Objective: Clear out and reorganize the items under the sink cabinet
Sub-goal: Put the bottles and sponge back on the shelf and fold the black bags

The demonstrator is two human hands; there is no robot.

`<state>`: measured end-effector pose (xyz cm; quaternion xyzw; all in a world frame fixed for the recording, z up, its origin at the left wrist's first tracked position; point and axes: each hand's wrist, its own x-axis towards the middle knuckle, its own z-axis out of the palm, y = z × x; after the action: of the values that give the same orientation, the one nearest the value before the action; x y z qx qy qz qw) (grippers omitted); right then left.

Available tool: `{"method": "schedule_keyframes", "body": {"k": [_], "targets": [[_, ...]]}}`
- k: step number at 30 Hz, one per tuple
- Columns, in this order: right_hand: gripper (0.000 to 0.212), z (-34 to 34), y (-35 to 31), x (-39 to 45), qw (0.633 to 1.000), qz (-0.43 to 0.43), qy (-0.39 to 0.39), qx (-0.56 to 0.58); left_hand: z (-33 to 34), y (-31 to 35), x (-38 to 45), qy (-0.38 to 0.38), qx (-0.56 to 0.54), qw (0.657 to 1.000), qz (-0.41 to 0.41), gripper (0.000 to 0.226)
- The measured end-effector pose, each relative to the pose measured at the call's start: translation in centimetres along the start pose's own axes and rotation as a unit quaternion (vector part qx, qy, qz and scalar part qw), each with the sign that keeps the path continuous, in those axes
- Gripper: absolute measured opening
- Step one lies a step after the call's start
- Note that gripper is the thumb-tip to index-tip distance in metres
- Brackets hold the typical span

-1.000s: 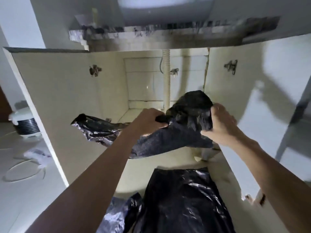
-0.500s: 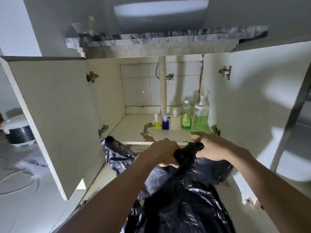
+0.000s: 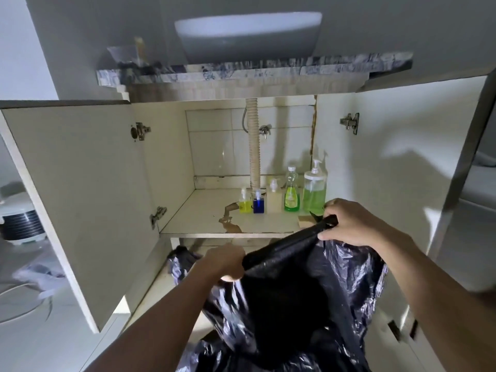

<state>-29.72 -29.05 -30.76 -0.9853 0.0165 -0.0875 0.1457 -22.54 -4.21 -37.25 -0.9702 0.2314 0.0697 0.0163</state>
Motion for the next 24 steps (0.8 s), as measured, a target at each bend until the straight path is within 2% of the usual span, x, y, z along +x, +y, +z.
{"method": "schedule_keyframes", "body": {"k": [3, 5, 7, 9, 10, 12, 13, 15, 17, 18, 19, 21, 22, 24], "targets": [[0.027, -1.1, -0.8, -0.4, 0.996, -0.027, 0.081, 0.012, -0.9, -0.8, 0.0, 0.090, -0.026, 0.995, -0.023, 0.009], [0.022, -1.5, -1.7, -0.7, 0.992, -0.043, 0.120, 0.019, -1.7, -1.3, -0.2, 0.137, -0.054, 0.988, -0.039, 0.016], [0.011, -1.2, -2.1, -0.9, 0.998, -0.026, 0.048, 0.011, -2.1, -1.9, -0.4, 0.163, -0.065, 0.983, -0.051, 0.027], [0.020, -0.5, -1.8, -1.0, 1.000, -0.001, -0.028, 0.004, -2.0, -2.1, -0.8, 0.157, -0.060, 0.984, -0.058, 0.023], [0.022, -0.5, -1.6, -0.9, 0.999, 0.009, -0.032, 0.016, -1.8, -2.3, -0.9, 0.154, -0.049, 0.985, -0.062, 0.018], [0.021, -0.5, -1.1, -0.6, 0.999, 0.020, -0.018, 0.035, -1.6, -2.7, -0.8, 0.156, -0.029, 0.984, -0.085, 0.024], [0.028, -0.3, -0.7, -0.6, 0.999, 0.032, -0.029, 0.025, -1.5, -3.0, -0.7, 0.157, -0.025, 0.982, -0.100, 0.026], [0.041, 0.5, 0.0, -0.6, 0.992, 0.074, -0.101, -0.031, -1.3, -3.5, -0.4, 0.146, -0.023, 0.982, -0.120, 0.026], [0.055, 1.8, 1.0, -0.6, 0.976, 0.126, -0.162, -0.079, -0.4, -3.5, 0.1, 0.113, -0.007, 0.988, -0.107, 0.028], [0.062, 2.5, 1.4, -0.4, 0.971, 0.142, -0.168, -0.091, 0.1, -3.2, 0.4, 0.096, 0.001, 0.991, -0.091, 0.028], [0.064, 3.0, 1.8, -0.1, 0.972, 0.151, -0.149, -0.095, 0.5, -2.9, 0.8, 0.087, 0.002, 0.993, -0.076, 0.028], [0.050, 3.5, 2.1, 0.8, 0.984, 0.147, -0.039, -0.098, 0.5, -2.5, 1.8, 0.115, -0.039, 0.991, -0.062, 0.024], [0.038, 3.6, 2.3, 1.2, 0.985, 0.145, 0.040, -0.090, -0.1, -2.4, 2.3, 0.164, -0.075, 0.982, -0.063, 0.022], [0.025, 3.2, 2.3, 1.5, 0.971, 0.123, 0.193, -0.061, -2.3, -2.2, 3.0, 0.313, -0.140, 0.937, -0.059, 0.021]]}}
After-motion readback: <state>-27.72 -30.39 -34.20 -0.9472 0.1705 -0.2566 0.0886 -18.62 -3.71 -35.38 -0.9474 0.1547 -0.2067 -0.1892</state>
